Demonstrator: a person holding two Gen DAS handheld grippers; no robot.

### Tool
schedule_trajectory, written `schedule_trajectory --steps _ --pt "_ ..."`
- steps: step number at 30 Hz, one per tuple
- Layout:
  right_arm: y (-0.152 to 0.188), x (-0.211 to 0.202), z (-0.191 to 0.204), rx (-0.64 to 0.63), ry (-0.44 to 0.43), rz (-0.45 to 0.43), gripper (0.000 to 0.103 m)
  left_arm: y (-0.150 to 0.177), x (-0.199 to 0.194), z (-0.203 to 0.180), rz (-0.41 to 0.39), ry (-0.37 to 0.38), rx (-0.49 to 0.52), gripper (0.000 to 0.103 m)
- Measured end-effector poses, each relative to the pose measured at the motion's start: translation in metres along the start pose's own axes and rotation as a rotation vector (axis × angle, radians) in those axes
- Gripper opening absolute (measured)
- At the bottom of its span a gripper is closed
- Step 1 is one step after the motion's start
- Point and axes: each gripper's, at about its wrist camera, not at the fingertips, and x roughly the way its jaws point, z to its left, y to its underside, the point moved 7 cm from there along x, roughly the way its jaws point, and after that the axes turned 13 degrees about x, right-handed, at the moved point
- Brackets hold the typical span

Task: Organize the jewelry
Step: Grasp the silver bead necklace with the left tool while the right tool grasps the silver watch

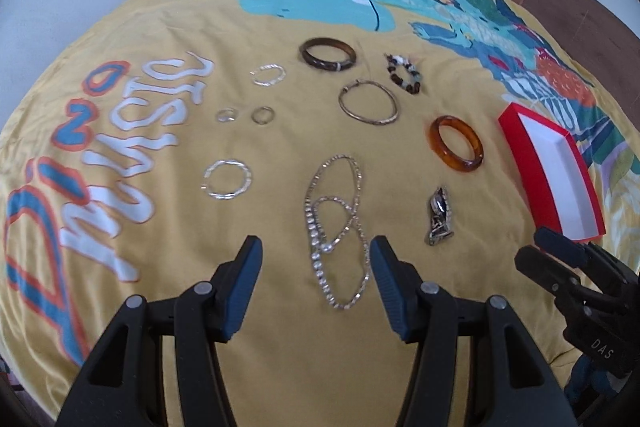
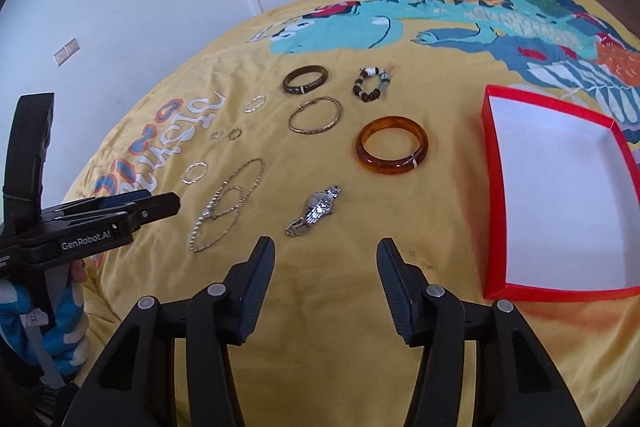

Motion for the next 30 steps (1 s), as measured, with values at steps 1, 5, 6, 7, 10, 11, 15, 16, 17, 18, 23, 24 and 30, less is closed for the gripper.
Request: schedule_trajectory --steps 1,5,6,7,10,11,15,16,17,18,23,24,30 --pt "-0.002 0.004 0.000 0.001 0.001 0.003 0.052 0.000 0.007 -0.003 0.009 0.006 0.008 0.054" --pt "-0.006 0.020 -0.004 0.005 -0.008 0.017 0.052 -0.002 0.032 -0.008 0.039 0.020 0.020 0.054" --pt "-0.006 0.025 -0.006 0.007 -0.010 0.021 0.052 -0.002 0.038 -0.008 0.045 0.021 0.025 0.054" --pt "-0.007 0.027 -0.007 0.009 -0.012 0.023 0.052 -0.003 0.043 -0.009 0.051 0.020 0.027 0.054" --pt "-0.009 0.037 -0.008 0.015 -0.019 0.036 0.052 -0.003 0.059 -0.006 0.062 0.013 0.014 0.054" --pt "-0.010 0.041 -0.008 0.016 -0.022 0.041 0.052 -0.003 0.061 -0.004 0.057 0.008 0.006 0.054" --pt "-0.010 0.057 -0.001 0.026 -0.050 0.068 0.048 -0.001 0.060 0.005 0.023 -0.006 -0.022 0.045" --pt "-0.011 0.063 0.001 0.028 -0.056 0.073 0.048 0.000 0.060 0.007 0.020 -0.011 -0.029 0.037" --pt "-0.011 0.066 0.002 0.029 -0.059 0.076 0.047 0.001 0.060 0.010 0.016 -0.014 -0.037 0.034" --pt "-0.011 0.071 0.005 0.031 -0.065 0.081 0.047 0.002 0.059 0.014 0.012 -0.016 -0.049 0.027" --pt "-0.015 0.089 0.018 0.021 -0.062 0.087 0.047 0.002 0.061 0.018 -0.004 -0.010 -0.062 0.018" --pt "-0.016 0.091 0.019 0.018 -0.056 0.086 0.047 0.002 0.061 0.017 -0.007 -0.011 -0.057 0.017" --pt "-0.020 0.097 0.013 0.018 -0.015 0.080 0.024 0.000 0.057 0.015 -0.023 0.004 -0.054 0.012"
